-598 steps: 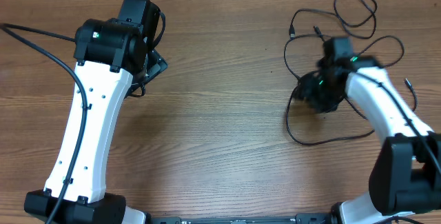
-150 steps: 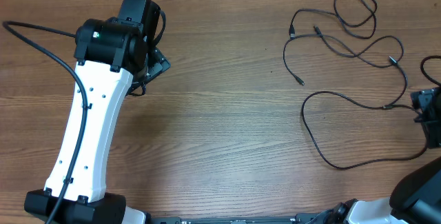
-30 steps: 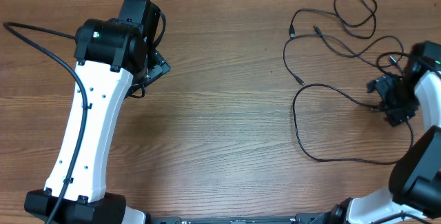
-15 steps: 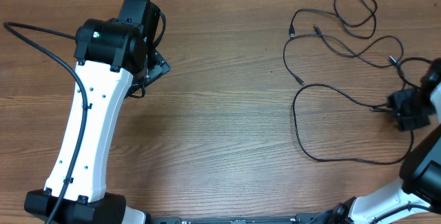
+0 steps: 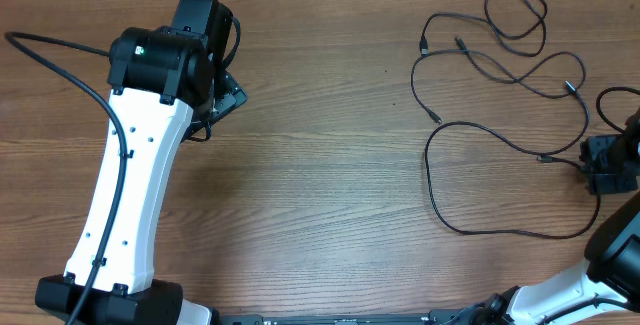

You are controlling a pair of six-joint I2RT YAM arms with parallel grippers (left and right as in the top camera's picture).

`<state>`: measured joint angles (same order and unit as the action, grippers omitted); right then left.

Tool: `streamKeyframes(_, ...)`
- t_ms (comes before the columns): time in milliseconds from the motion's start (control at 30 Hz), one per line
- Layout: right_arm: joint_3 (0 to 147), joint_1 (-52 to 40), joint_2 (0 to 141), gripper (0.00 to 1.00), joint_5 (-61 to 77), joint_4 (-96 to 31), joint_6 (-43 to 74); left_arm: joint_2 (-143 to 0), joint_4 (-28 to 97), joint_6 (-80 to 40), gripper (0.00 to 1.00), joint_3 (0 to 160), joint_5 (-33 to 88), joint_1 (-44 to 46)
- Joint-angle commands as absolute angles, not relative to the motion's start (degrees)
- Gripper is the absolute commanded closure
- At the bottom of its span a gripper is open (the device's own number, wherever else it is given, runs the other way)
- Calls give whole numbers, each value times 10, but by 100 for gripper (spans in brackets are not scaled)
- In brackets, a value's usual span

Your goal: Untangle cables

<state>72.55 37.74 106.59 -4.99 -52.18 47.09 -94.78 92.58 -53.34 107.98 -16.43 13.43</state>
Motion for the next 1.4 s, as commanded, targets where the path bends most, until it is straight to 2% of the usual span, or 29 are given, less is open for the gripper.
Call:
streamKeyframes(0, 723, 376, 1066, 44, -60, -515, 485, -953, 925, -523, 0, 1077, -164, 135)
streamKeyframes(667, 723, 376, 1149, 42, -23, -486, 497, -953, 925, -523, 0, 1077, -164, 135)
streamKeyframes(1100, 723, 376, 1152, 44, 31, -479, 491, -953, 919, -523, 0, 1077, -164, 135)
streamKeyframes(1367, 723, 375, 1152, 47, -59, -507, 491, -953, 919, -523, 0, 1077, -164, 135)
